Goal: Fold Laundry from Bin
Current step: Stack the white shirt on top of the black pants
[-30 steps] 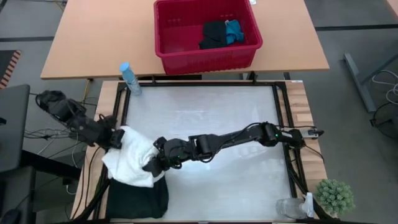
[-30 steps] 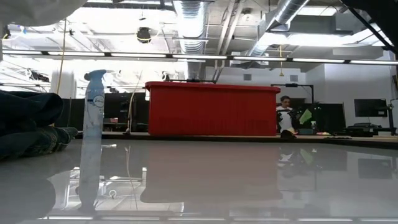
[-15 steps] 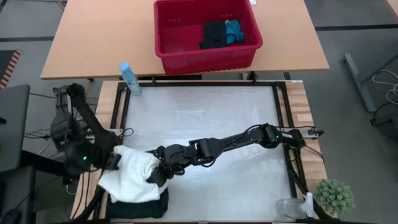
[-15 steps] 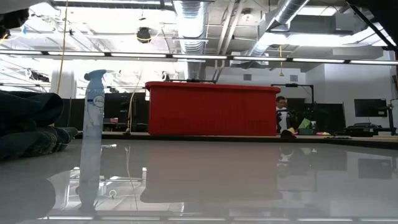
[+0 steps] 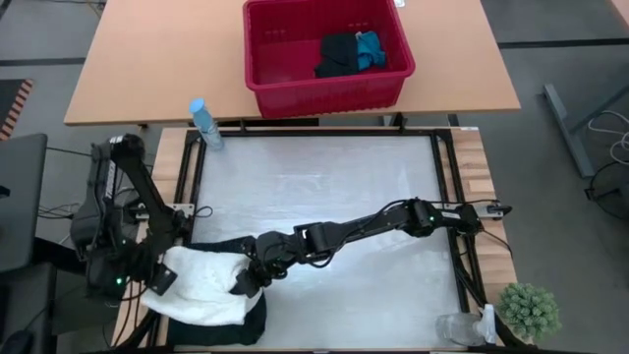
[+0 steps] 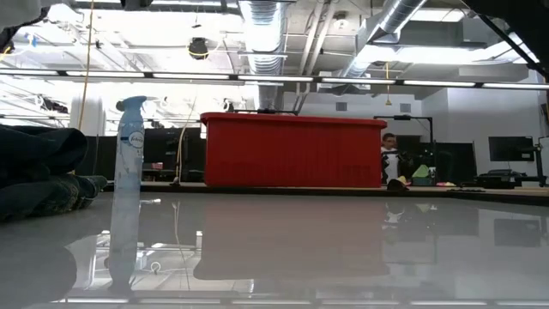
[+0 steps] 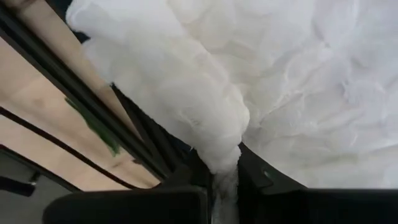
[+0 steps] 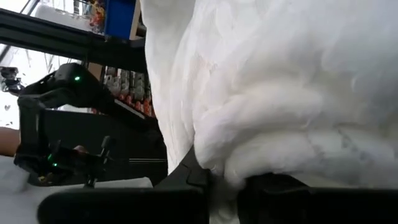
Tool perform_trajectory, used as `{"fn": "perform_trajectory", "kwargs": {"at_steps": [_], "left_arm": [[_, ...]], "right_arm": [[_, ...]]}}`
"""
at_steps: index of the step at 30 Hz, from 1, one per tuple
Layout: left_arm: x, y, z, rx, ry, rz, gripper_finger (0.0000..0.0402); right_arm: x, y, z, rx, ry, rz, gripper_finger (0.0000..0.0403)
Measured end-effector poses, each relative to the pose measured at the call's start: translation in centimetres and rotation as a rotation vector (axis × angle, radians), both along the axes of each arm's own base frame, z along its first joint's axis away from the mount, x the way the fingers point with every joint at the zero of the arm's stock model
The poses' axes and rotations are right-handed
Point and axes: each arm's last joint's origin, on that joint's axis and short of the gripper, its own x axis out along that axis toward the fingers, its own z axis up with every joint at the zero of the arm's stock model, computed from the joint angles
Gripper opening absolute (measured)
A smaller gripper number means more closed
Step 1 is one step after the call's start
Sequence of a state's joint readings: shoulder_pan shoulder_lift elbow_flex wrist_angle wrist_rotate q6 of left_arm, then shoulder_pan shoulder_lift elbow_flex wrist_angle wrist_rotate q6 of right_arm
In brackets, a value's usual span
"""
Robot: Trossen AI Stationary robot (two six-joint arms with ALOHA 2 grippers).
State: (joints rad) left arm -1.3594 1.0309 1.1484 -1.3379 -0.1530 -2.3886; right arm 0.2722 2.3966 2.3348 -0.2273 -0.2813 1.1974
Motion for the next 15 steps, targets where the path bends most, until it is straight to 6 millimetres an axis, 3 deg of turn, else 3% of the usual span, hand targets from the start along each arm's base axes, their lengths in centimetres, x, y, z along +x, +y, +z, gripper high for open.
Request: {"fn": "perform_trajectory", "kwargs": {"at_steps": [6, 15], "left_arm": [[-0.5, -2.1, -0.7, -0.007, 0.022, -0.055, 0.0012], [-0.5, -3.1, -2.3, 0.105, 0.034, -0.077, 0.0013]], "right_arm": [[0.0, 0.3, 0.0, 0.001, -0.001, -0.021, 0.0063], [1.5, 1.2, -3.8, 0.066, 0.034, -0.026, 0.0063]]}}
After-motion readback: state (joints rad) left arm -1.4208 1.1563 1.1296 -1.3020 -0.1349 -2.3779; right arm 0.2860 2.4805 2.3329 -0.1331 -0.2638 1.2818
